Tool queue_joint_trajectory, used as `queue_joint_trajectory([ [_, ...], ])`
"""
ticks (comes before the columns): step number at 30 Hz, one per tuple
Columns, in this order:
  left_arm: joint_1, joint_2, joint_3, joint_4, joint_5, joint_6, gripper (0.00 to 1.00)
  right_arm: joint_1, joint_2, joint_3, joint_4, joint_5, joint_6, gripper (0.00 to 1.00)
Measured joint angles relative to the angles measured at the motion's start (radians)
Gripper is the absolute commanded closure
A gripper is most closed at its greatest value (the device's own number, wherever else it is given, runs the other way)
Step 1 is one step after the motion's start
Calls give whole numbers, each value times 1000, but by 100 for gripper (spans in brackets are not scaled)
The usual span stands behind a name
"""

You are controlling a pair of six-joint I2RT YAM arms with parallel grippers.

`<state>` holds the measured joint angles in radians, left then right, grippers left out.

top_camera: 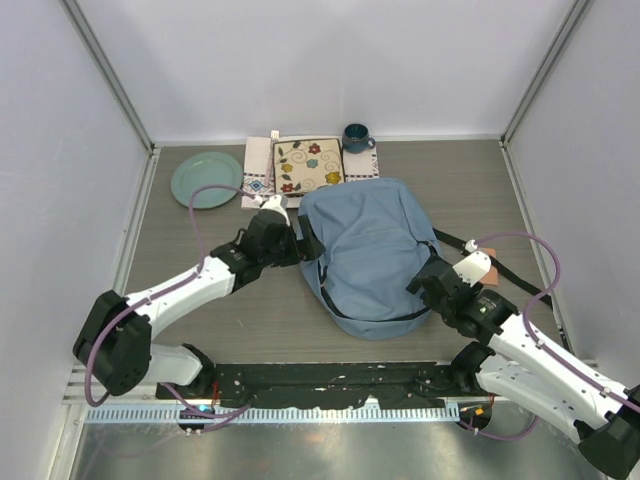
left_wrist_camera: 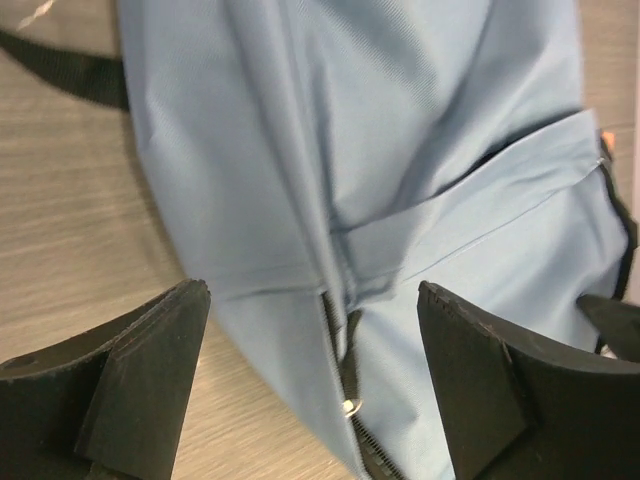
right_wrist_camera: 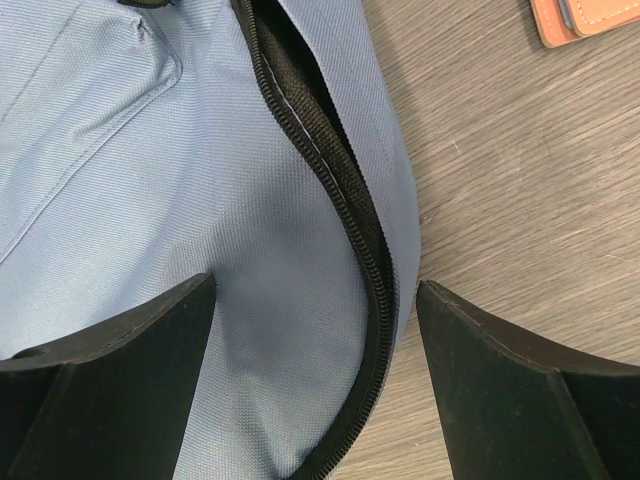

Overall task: Pack the student bag
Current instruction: Zip the student bag at the center of the board.

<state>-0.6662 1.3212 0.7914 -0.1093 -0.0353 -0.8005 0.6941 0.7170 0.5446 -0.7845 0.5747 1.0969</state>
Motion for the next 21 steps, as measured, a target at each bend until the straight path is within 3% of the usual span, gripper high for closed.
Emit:
queue_joint_trajectory([
  [7,0,164,175,-20,-10,6,26,-3,-27,0,3,-10,0,13],
  [14,2,262,188,-83,-41,15,32,-3,-39,0,-2,-8,0,13],
  [16,1,262,189,-86,-48,16,39,-3,-43,0,-2,-9,0,13],
  [20,1,275,199,-103,-50,21,62,-3,-43,0,-2,-8,0,13],
  [21,1,282,206,-107,-50,22,63,-5,-43,0,-2,-8,0,13],
])
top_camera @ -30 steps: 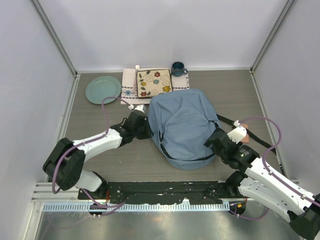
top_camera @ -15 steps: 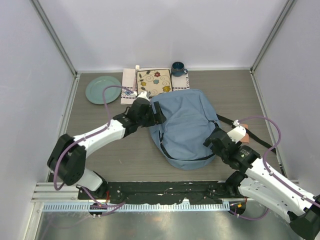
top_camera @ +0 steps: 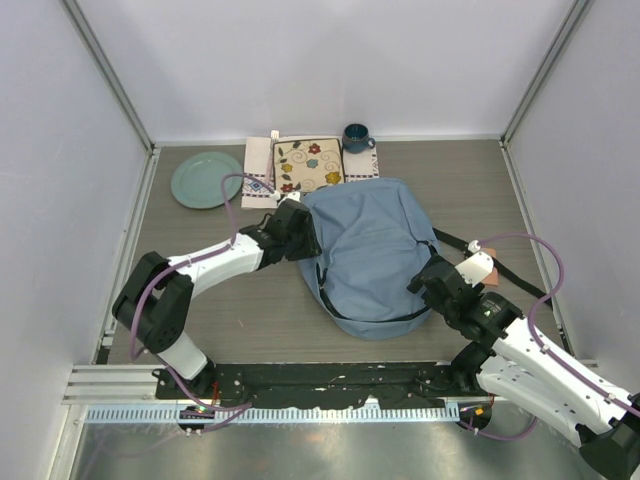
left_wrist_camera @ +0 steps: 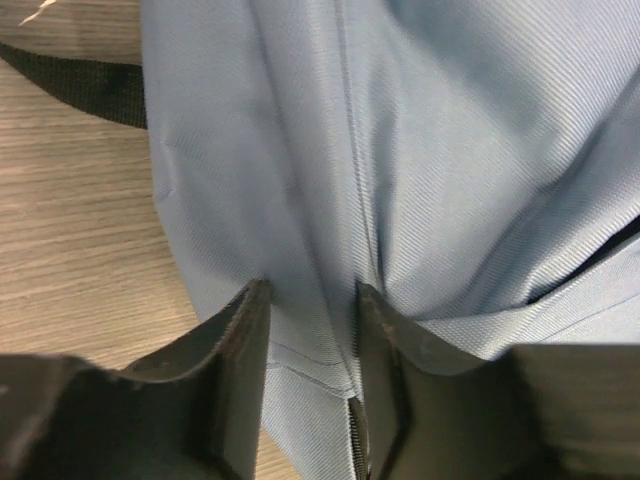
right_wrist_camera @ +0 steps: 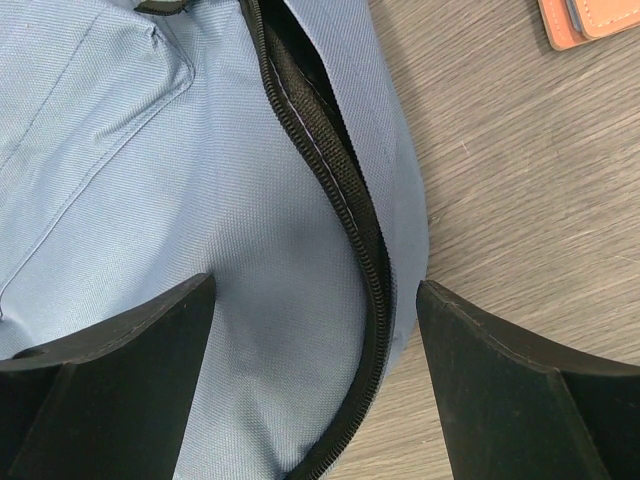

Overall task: Pack the student bag
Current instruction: Zip the student bag at the center of the board.

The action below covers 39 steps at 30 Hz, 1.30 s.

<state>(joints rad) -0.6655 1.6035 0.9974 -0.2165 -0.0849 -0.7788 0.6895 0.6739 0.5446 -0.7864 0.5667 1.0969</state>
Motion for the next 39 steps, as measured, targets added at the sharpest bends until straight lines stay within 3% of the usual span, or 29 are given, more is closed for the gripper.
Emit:
queue_joint_trajectory([
  [1,0,5,4,-1,1,0,67,0,0,0,0,0,0,13],
  [5,-3,19,14,-3,4,0,100,-1,0,-1,0,1,0,13],
  [13,-4,-7,-8,9,-3,-6,100,-35,23,-6,9,11,-19,13],
  [22,-81,-304,-231,-19,-122,-137,100,-70,192,10,125,-19,-132,13],
  [29,-163,-373,-282,-51,-249,-259,100,-84,359,206,161,-45,-268,13],
  [34,-170,-373,-283,-57,-267,-299,100,-85,238,322,138,-69,-361,23],
  [39,-171,-384,-297,-39,-270,-305,100,-79,51,335,150,-326,-384,34],
])
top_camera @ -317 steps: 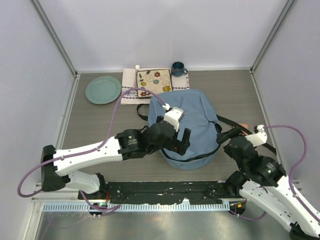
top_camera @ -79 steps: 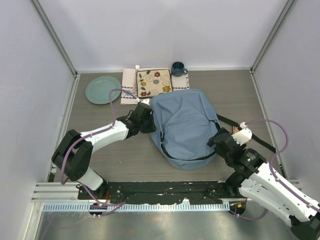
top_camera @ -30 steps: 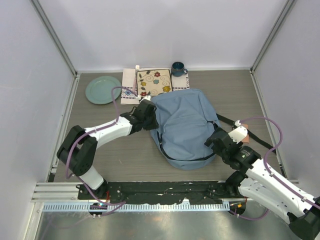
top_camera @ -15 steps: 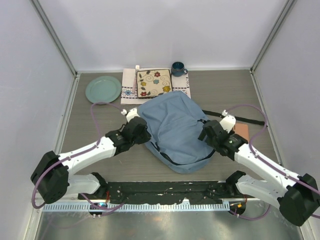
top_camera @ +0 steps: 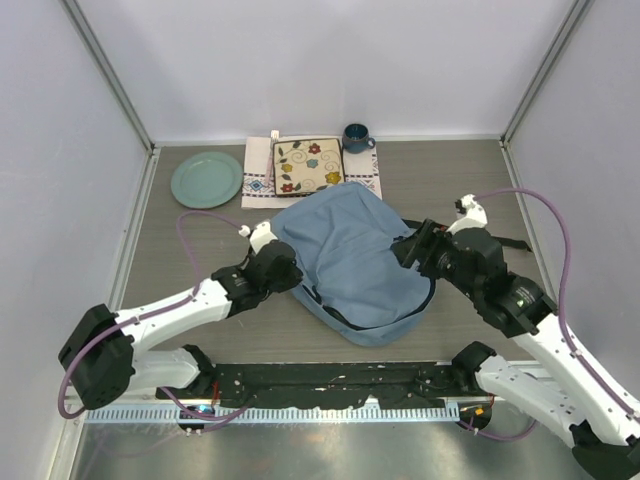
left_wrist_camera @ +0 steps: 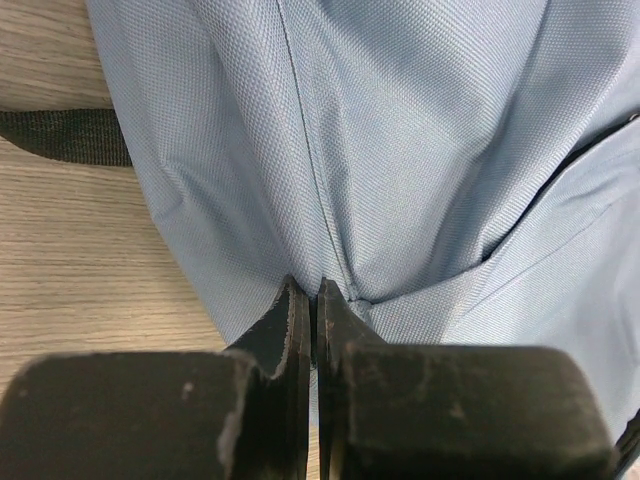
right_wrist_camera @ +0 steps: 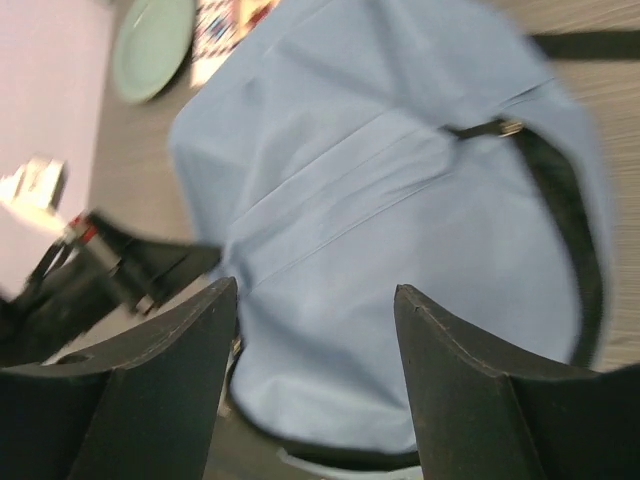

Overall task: Pack the student bag
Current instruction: Zip the student bag at the center of the board.

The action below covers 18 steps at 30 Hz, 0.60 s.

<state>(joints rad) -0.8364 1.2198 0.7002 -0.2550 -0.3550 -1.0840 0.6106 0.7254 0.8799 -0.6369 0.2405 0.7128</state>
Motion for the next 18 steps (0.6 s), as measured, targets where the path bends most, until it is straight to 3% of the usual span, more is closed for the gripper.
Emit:
queue_joint_trajectory([
  [4,0,-29,-32,44,12,13,100,101,43,-14,60,-156,7,36],
  [10,0,-43,-54,82,23,28,100,342,311,2,163,-223,-2,41],
  [18,1,-47,-56,95,34,47,100,384,512,6,288,-246,-4,44],
])
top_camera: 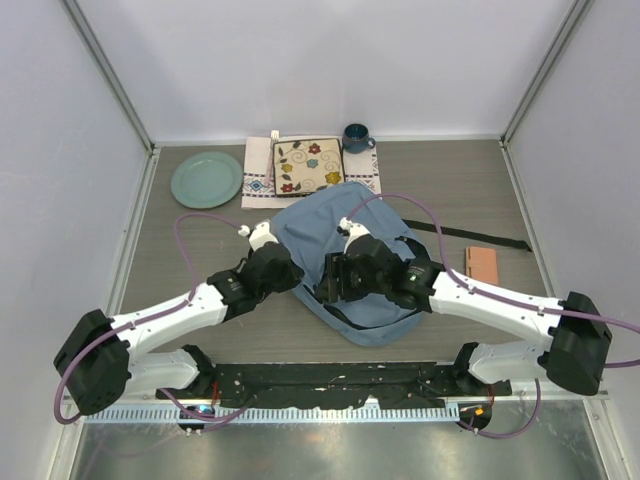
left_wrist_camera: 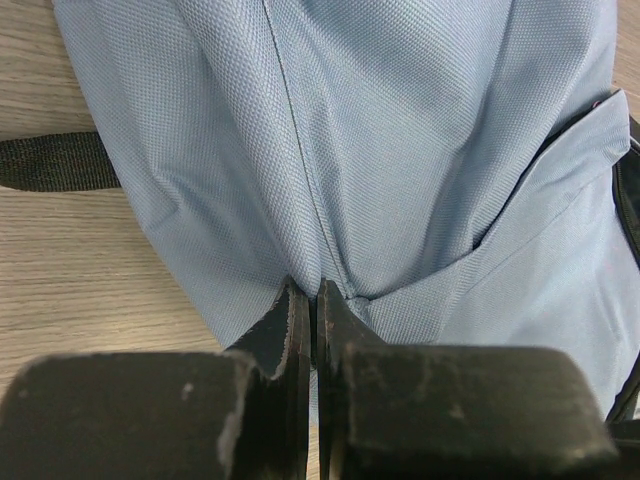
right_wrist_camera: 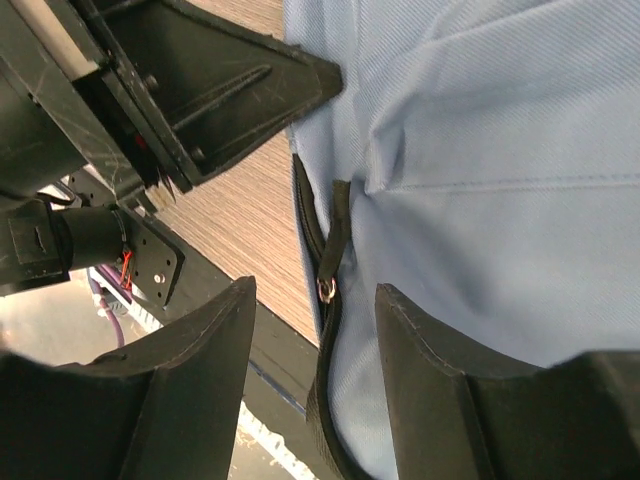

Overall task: Pack the student bag
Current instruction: Zip the student bag at the center of the board.

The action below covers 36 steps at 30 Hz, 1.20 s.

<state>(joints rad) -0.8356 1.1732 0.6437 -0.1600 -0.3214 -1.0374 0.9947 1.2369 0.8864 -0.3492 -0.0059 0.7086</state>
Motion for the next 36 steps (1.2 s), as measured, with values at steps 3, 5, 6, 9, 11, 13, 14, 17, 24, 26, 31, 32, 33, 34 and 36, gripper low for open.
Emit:
queue_joint_trajectory([
  [3,0,-5,-4,8,3,2,100,0,30,0,46,-6,0,46],
  [5,0,-10,-8,14,4,3,100,0,46,1,68,-8,-2,47],
  [6,0,-13,-9,15,6,3,100,0,55,3,73,-9,-3,48],
  [9,0,-19,-12,20,8,5,100,0,86,8,95,-14,-5,50],
  [11,0,-22,-12,22,8,7,100,0,105,8,103,-16,-5,51],
  [13,0,-23,-12,23,9,7,100,0,114,8,109,-19,-5,54],
  [14,0,-23,-12,23,9,7,100,0,116,8,111,-20,-4,55],
  [17,0,-24,-12,26,9,9,100,0,118,8,122,-26,-4,57],
  [24,0,-24,-12,34,12,17,100,0,139,7,141,-37,-4,61],
  [26,0,-25,-13,36,13,19,100,0,145,7,140,-33,-4,62],
  [31,0,-32,-18,37,15,20,100,0,155,7,141,-24,-8,86],
  [32,0,-34,-20,38,15,20,100,0,156,6,140,-22,-7,86],
  [33,0,-34,-21,38,15,20,100,0,156,6,140,-21,-7,86],
  [34,0,-34,-21,38,15,20,100,0,156,6,140,-18,-7,88],
  [36,0,-34,-23,41,15,20,100,0,155,5,140,-9,-7,92],
])
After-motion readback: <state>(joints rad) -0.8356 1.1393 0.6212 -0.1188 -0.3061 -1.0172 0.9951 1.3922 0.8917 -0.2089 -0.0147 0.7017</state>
